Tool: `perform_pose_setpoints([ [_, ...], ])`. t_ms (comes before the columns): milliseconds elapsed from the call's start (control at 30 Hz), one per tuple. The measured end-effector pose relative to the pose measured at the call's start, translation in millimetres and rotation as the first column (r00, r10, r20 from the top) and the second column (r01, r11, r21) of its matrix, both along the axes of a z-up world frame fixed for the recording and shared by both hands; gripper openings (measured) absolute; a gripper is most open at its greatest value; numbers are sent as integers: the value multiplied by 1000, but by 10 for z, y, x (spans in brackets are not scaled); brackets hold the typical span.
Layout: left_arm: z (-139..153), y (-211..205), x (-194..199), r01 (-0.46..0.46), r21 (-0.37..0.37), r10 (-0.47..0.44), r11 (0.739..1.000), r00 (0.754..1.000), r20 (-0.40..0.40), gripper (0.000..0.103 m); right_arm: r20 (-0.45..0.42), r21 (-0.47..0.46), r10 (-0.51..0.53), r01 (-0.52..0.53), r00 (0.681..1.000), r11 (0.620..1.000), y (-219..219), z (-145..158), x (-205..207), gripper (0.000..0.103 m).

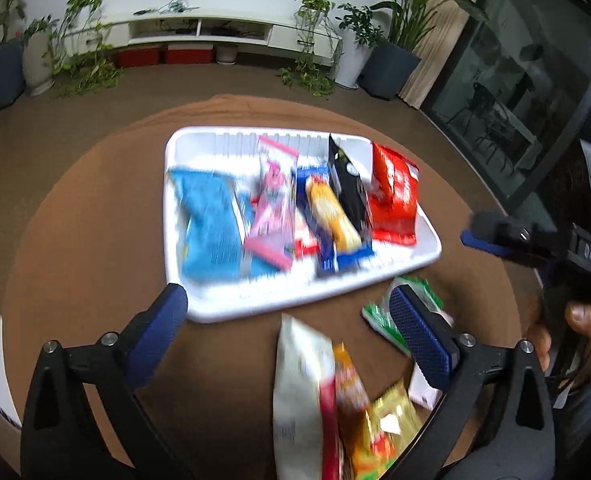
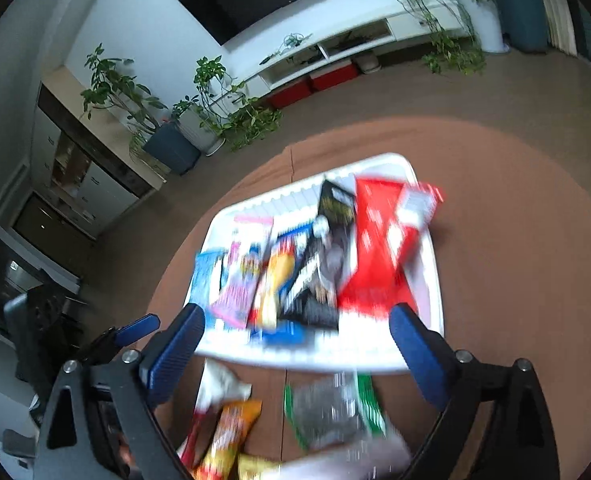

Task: Organize snacks
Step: 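Withdraw both tools from the tray back over the remaining snacks, then grasp the white-and-red long bag with the left tool while the right tool grasps the orange bar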

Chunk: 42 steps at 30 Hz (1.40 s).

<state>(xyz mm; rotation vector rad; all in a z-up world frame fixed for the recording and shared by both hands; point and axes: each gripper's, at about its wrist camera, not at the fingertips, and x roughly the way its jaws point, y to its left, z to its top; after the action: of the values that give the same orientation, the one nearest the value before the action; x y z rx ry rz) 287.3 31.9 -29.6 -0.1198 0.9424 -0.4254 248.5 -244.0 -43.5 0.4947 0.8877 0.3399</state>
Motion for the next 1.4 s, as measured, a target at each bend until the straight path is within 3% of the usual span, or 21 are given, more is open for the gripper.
perform_pose_setpoints([
  [300,-319,274,-730,-29,-10,28,1000,992,-125,102,-16,59,-82,82,997,995,-224,-356,-1130,95],
  [533,-475,294,-938,-46,-20,42,999,985,-168,102,-29,29,-81,82,996,996,-98,-636,-1732,89],
  [700,-463,300,-913,-60,1,59,998,985,-162,101,-15,13,-58,58,998,998,13,-639,-1836,82],
  [1000,-501,209,-743,-36,65,47,997,985,-167,98,26,-49,3,-1,1000,999,258,-538,-1863,80],
  [1267,-511,59,-588,11,189,18,982,989,-147,70,19,-67,16,-15,1000,998,308,-552,-1875,80],
  [1400,-530,-51,-523,44,270,-6,962,990,-140,67,14,-73,23,-22,1000,997,333,-566,-1868,79],
])
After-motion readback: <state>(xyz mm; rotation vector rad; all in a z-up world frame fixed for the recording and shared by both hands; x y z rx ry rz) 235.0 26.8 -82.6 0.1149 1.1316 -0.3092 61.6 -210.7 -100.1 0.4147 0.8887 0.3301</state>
